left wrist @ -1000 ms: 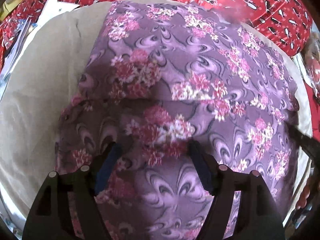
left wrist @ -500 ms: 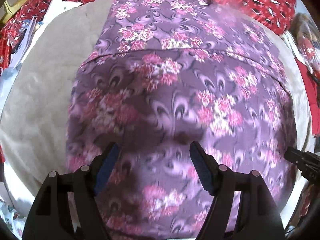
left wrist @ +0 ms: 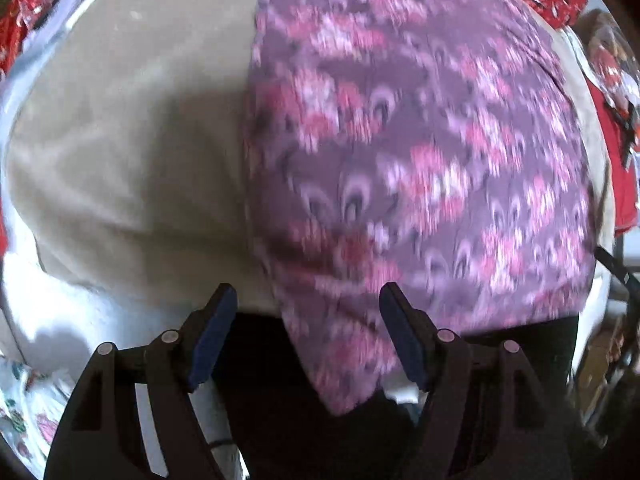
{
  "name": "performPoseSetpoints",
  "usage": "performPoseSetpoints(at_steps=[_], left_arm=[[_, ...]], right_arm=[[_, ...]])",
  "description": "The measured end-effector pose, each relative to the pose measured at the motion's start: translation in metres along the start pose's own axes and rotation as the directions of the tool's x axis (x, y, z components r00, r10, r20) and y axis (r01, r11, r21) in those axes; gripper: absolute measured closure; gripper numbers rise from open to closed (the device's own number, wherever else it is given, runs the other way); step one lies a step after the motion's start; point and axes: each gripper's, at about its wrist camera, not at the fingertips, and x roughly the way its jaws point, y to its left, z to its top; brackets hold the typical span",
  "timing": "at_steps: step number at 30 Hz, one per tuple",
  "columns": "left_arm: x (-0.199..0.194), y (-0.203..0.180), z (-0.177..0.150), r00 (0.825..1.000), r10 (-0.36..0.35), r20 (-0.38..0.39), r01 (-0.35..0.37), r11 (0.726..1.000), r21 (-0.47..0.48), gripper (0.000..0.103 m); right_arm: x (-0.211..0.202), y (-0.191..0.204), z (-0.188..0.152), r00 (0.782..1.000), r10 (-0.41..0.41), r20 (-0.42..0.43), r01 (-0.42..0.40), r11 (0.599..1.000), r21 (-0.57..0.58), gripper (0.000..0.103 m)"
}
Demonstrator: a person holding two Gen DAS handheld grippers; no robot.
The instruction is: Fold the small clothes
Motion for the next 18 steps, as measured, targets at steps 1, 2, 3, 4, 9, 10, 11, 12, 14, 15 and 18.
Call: performPoseSetpoints(at_steps=[1, 2, 3, 4, 9, 10, 11, 12, 14, 15, 18], left_arm=[[0.005, -0.002, -0.008, 1.0, -0.017, -0.018, 0.017, 1.0, 0.005, 0.029], [0.008, -0.003, -0.013, 0.999, -0.027, -0.028, 0.028, 1.0, 0.009, 0.029], [0.012, -0.007, -0.019, 0.998, -0.042, -0.043, 0.043, 0.999, 0.017, 0.03], [0.017, -0.011, -0.024, 0.997, -0.049, -0.057, 0.05, 0.998, 0.025, 0.029], [0.034, -0.022, -0.055, 0.996, -0.028, -0.081, 0.032, 0.998, 0.052, 0.03], [0.035, -0.023, -0.06, 0.997, -0.017, -0.074, 0.021, 0.998, 0.056, 0.03], [0.036, -0.026, -0.064, 0.998, -0.006, -0.068, 0.01, 0.998, 0.063, 0.032], [0.036, -0.031, -0.061, 0.998, 0.001, -0.064, 0.003, 0.998, 0.065, 0.046], [0.039, -0.038, -0.063, 0.997, 0.02, -0.07, -0.014, 0.997, 0.077, 0.082], [0.043, -0.049, -0.059, 0.996, 0.011, -0.085, -0.005, 0.997, 0.071, 0.094], [0.043, -0.051, -0.042, 0.997, -0.018, -0.073, 0.022, 0.998, 0.058, 0.094]], right_arm=[[0.002, -0.004, -0.004, 1.0, 0.017, -0.006, -0.017, 1.0, 0.019, 0.053], [0.004, -0.008, -0.009, 0.999, 0.04, -0.011, -0.04, 0.999, 0.037, 0.053], [0.006, -0.011, -0.014, 0.997, 0.071, -0.02, -0.07, 0.996, 0.051, 0.053], [0.009, -0.012, -0.019, 0.994, 0.11, -0.026, -0.108, 0.992, 0.063, 0.052], [0.02, -0.016, -0.038, 0.977, 0.207, -0.05, -0.202, 0.975, 0.092, 0.052], [0.021, -0.015, -0.041, 0.975, 0.215, -0.051, -0.21, 0.974, 0.087, 0.052], [0.02, -0.014, -0.044, 0.974, 0.223, -0.049, -0.219, 0.973, 0.078, 0.054], [0.018, -0.012, -0.046, 0.973, 0.227, -0.044, -0.224, 0.972, 0.065, 0.061], [0.012, -0.005, -0.049, 0.974, 0.224, -0.031, -0.223, 0.975, 0.024, 0.078], [0.007, -0.002, -0.049, 0.977, 0.214, -0.021, -0.214, 0.977, -0.007, 0.09], [-0.005, 0.013, -0.049, 0.981, 0.193, 0.001, -0.193, 0.978, -0.079, 0.095]])
